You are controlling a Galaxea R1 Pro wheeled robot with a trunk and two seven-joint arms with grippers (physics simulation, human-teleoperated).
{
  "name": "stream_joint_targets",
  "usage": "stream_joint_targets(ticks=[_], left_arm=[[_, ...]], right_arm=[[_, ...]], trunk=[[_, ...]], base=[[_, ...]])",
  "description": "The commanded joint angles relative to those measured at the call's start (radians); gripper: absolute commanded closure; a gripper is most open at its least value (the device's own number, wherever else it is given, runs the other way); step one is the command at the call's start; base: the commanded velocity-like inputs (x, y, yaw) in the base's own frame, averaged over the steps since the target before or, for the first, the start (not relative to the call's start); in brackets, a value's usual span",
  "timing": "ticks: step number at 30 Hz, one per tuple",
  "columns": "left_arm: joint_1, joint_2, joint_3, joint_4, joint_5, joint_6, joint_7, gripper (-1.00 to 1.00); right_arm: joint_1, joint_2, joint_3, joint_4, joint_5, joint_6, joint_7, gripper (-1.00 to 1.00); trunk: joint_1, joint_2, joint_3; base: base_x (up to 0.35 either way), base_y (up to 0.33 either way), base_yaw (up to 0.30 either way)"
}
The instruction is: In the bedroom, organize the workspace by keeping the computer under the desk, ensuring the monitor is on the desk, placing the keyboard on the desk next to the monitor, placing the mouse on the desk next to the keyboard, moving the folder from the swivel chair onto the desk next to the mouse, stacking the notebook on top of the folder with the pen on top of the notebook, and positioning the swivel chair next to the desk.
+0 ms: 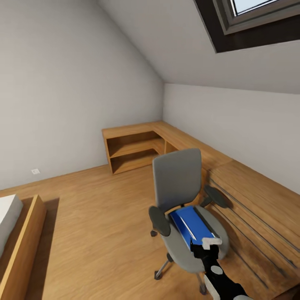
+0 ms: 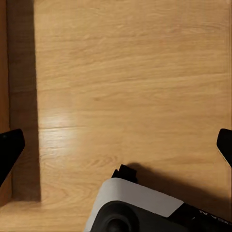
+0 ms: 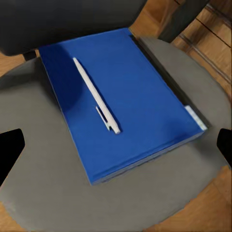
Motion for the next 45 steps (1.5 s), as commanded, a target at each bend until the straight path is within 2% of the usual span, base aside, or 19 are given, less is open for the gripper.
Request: stream_joint_targets(ticks=[1,2,4,7,9,13,23,29,41,45], left_arm=[[0.000,0.002,-0.005,-0.003,0.004,0.005,0.009,-1.00],[0.000,0.002,-0.005,-0.003,0.004,0.005,0.009,-1.00],[0.000,0.002,-0.004,-0.003,0.003,0.005,0.009,-1.00],[0.000,0.002,-0.004,-0.003,0.003,0.004,0.009,-1.00],[0.000,0.002,-0.004,-0.003,0.003,0.001,0.009,-1.00],[0.000,0.002,-0.003,-0.005,0.002,-0.001,0.010,-1.00],[0.000,0.001,-0.002,-0.020,0.003,-0.003,0.008,-1.00],[0.000,0.001,0.003,-0.141,0.008,0.001,0.009,-1.00],[0.000,-0.001,0.001,-0.169,0.008,0.001,0.012,-1.00],[0.000,-0.001,0.002,-0.169,0.008,0.000,0.013,-1.00]], right_arm=[[-0.011,-0.017,-0.003,-0.013,0.006,0.040,0.046,-1.00],[-0.015,-0.024,-0.003,-0.018,0.006,0.056,0.074,-1.00],[-0.028,-0.050,-0.002,-0.013,0.008,0.094,0.185,-1.00],[-0.031,-0.066,0.000,0.012,0.013,0.102,0.222,-1.00],[-0.033,-0.074,0.004,0.023,0.030,0.105,0.237,-1.00],[-0.034,-0.077,0.009,0.025,0.053,0.097,0.247,-1.00],[-0.034,-0.076,0.034,0.028,0.063,0.087,0.252,-1.00],[-0.034,-0.081,0.033,0.027,0.063,0.087,0.252,-1.00],[-0.034,-0.109,0.026,0.029,0.060,0.091,0.252,-1.00],[-0.034,-0.129,0.024,0.033,0.056,0.093,0.251,-1.00]], trunk=[[0.001,-0.001,-0.001],[0.001,-0.001,-0.001],[0.001,-0.001,-0.001],[0.001,-0.001,-0.001],[0.001,-0.001,-0.001],[0.001,-0.001,-0.001],[0.001,-0.001,-0.001],[0.001,-0.001,-0.001],[0.047,-0.085,-0.039],[0.062,-0.113,-0.051]], base=[[0.330,0.000,0.000],[0.330,0.000,0.000],[0.330,0.003,0.000],[0.330,0.056,0.000],[0.330,0.100,0.000],[0.329,0.120,0.000],[0.198,0.108,0.000],[0.012,0.008,0.000],[0.000,0.000,0.000],[0.000,0.000,0.000]])
